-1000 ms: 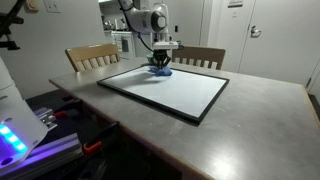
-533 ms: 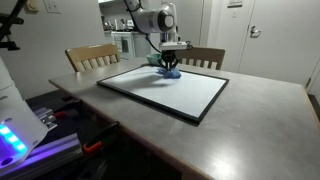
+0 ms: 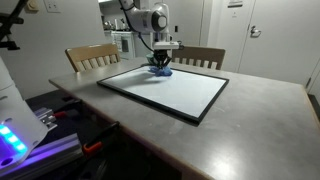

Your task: Use the blue cloth to wipe the whiteboard

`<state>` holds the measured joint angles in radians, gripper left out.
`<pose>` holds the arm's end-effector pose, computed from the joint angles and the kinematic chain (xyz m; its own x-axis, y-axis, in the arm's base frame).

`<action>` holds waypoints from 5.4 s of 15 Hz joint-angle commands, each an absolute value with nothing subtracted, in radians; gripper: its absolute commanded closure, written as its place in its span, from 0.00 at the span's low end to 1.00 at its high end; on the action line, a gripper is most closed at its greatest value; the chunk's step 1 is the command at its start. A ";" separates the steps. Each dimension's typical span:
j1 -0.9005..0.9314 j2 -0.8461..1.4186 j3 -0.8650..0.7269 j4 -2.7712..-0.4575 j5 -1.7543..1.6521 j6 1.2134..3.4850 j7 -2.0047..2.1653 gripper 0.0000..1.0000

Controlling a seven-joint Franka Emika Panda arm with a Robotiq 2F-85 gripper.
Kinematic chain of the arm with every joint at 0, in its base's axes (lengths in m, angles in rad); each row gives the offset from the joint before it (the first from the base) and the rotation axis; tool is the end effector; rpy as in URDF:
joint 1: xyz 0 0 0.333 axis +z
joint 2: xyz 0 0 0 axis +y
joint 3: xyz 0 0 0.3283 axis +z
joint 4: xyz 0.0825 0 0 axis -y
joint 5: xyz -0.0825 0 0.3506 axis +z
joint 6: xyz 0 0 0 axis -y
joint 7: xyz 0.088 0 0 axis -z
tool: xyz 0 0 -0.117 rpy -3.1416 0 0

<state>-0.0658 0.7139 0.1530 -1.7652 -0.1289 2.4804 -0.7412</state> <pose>0.6455 0.0466 0.1890 0.6274 0.7783 0.0230 0.7786 -0.6275 -0.0056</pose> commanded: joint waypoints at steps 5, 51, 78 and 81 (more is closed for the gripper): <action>-0.077 0.700 0.218 -1.808 -0.092 2.449 -0.776 0.97; -0.104 0.496 0.025 -2.179 -0.176 2.649 -0.604 0.97; -0.059 0.655 0.043 -1.911 -0.239 2.551 -0.633 0.97; -0.049 0.706 0.056 -1.828 -0.236 2.507 -0.639 0.97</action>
<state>-0.0555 0.6136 0.0419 -1.9406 -0.2148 2.5475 -0.6344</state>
